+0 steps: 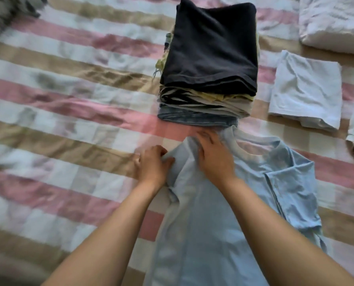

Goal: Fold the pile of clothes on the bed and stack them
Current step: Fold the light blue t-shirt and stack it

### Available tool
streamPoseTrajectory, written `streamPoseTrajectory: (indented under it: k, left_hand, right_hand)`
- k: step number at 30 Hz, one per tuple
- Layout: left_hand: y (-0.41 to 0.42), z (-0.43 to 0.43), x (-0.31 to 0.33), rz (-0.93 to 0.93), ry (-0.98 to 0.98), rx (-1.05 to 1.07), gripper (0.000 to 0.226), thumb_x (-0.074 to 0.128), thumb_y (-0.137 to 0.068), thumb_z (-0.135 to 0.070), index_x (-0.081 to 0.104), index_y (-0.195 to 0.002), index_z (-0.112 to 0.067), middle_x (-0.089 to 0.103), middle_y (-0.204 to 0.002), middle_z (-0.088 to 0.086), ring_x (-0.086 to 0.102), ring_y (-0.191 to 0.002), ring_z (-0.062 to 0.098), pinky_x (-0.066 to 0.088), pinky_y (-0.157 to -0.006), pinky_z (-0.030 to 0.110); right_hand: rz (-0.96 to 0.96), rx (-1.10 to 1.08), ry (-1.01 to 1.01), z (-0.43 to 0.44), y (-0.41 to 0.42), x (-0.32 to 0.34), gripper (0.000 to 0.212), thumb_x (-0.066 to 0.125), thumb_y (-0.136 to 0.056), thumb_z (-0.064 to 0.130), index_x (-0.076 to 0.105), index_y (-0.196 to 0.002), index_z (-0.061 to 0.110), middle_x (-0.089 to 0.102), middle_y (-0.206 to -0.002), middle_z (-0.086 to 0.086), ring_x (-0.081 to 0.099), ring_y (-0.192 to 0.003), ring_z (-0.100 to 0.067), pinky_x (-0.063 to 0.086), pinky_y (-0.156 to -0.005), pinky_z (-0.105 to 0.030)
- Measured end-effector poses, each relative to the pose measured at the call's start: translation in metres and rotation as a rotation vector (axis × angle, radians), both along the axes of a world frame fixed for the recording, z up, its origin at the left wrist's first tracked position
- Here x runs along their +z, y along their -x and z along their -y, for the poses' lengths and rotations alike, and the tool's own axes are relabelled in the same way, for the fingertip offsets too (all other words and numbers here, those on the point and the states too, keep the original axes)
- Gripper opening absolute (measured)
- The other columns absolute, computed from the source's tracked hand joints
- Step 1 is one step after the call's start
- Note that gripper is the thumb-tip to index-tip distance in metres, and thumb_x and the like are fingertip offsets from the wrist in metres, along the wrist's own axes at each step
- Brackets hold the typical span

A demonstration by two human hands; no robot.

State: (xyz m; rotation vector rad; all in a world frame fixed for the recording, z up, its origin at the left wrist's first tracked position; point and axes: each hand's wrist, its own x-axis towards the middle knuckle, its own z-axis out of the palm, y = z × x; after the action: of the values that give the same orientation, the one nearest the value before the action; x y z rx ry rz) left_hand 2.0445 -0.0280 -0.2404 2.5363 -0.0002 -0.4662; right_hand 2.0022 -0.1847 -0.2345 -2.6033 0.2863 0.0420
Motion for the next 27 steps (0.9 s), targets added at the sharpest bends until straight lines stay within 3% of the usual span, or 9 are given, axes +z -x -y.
streamPoseTrajectory:
  k: [2, 6, 9, 11, 15, 17, 21, 24, 27]
  left_hand:
    - [-0.004, -0.005, 0.001, 0.025, 0.021, -0.011, 0.011, 0.064, -0.081, -0.021, 0.063, -0.082, -0.009, 0.066, -0.092, 0.014, 0.058, -0.092, 0.03, 0.044, -0.08, 0.037]
    - [-0.026, -0.016, 0.01, 0.083, 0.278, 0.169, 0.008, 0.062, -0.083, -0.011, 0.056, -0.078, -0.012, 0.058, -0.078, 0.003, 0.051, -0.076, 0.018, 0.027, -0.059, 0.023]
    - [-0.039, -0.018, 0.009, 0.061, 0.335, 0.282, 0.007, 0.064, -0.084, -0.013, 0.057, -0.086, -0.009, 0.056, -0.083, 0.0, 0.05, -0.081, 0.016, 0.029, -0.063, 0.02]
    - [-0.037, -0.02, 0.009, -0.011, 0.388, 0.378, 0.02, 0.065, -0.085, -0.019, 0.056, -0.098, -0.007, 0.056, -0.09, 0.001, 0.053, -0.087, 0.016, 0.036, -0.071, 0.021]
    - [-0.008, -0.034, 0.012, -0.202, 0.519, 0.397, 0.048, 0.075, -0.075, -0.011, 0.047, -0.113, -0.005, 0.059, -0.099, 0.009, 0.059, -0.09, 0.02, 0.049, -0.079, 0.031]
    - [0.006, -0.039, 0.013, -0.221, 0.507, 0.346, 0.048, 0.074, -0.072, -0.001, 0.047, -0.111, -0.006, 0.061, -0.099, 0.01, 0.061, -0.089, 0.021, 0.052, -0.081, 0.036]
    - [0.006, -0.043, 0.011, -0.153, 0.508, 0.432, 0.039, 0.065, -0.079, 0.002, 0.047, -0.113, -0.001, 0.06, -0.082, 0.004, 0.057, -0.079, 0.019, 0.049, -0.084, 0.037]
    - [0.011, -0.043, 0.013, -0.172, 0.528, 0.44, 0.056, 0.07, -0.078, -0.006, 0.04, -0.126, -0.006, 0.059, -0.084, 0.0, 0.059, -0.085, 0.019, 0.049, -0.086, 0.036]
    - [0.03, -0.042, 0.016, -0.137, 0.55, 0.291, 0.081, 0.072, -0.066, 0.008, 0.033, -0.135, -0.01, 0.057, -0.099, -0.002, 0.059, -0.092, 0.02, 0.048, -0.083, 0.031]
  right_hand:
    - [-0.014, 0.038, 0.042, 0.002, -0.015, 0.0, 0.04, 0.041, -0.095, 0.02, 0.045, -0.135, 0.013, 0.042, -0.139, -0.012, 0.05, -0.114, -0.035, 0.045, -0.089, -0.045]
    - [-0.04, -0.017, 0.048, 0.0, -0.027, 0.0, 0.042, 0.043, -0.089, 0.005, 0.049, -0.13, 0.01, 0.043, -0.134, -0.016, 0.053, -0.106, -0.039, 0.046, -0.083, -0.044]
    - [0.117, 0.007, 0.01, -0.018, -0.01, 0.002, 0.027, 0.053, -0.083, 0.002, 0.063, -0.107, 0.006, 0.057, -0.114, -0.018, 0.059, -0.094, -0.039, 0.05, -0.07, -0.042]
    - [0.141, 0.081, 0.07, -0.029, 0.007, -0.003, 0.02, 0.058, -0.08, 0.007, 0.067, -0.098, 0.008, 0.063, -0.104, -0.015, 0.061, -0.091, -0.036, 0.052, -0.067, -0.039]
    - [-0.005, 0.111, 0.177, -0.038, 0.023, -0.019, 0.039, 0.061, -0.084, 0.016, 0.06, -0.122, 0.012, 0.054, -0.132, -0.013, 0.05, -0.121, -0.033, 0.042, -0.093, -0.042]
    - [-0.074, 0.096, 0.155, -0.038, 0.019, -0.021, 0.042, 0.053, -0.09, 0.022, 0.051, -0.132, 0.017, 0.043, -0.142, -0.009, 0.037, -0.131, -0.028, 0.031, -0.1, -0.039]
    - [-0.086, 0.028, 0.034, -0.037, -0.003, -0.011, 0.034, 0.049, -0.09, 0.022, 0.055, -0.124, 0.017, 0.046, -0.133, -0.006, 0.037, -0.122, -0.027, 0.032, -0.095, -0.037]
    - [-0.062, 0.064, -0.096, -0.039, -0.025, -0.003, 0.034, 0.048, -0.091, 0.018, 0.055, -0.123, 0.017, 0.047, -0.128, -0.005, 0.044, -0.116, -0.025, 0.039, -0.091, -0.033]
    - [-0.141, 0.239, -0.102, -0.051, -0.051, 0.002, 0.039, 0.048, -0.091, 0.018, 0.048, -0.129, 0.022, 0.041, -0.135, -0.001, 0.049, -0.114, -0.024, 0.042, -0.082, -0.032]
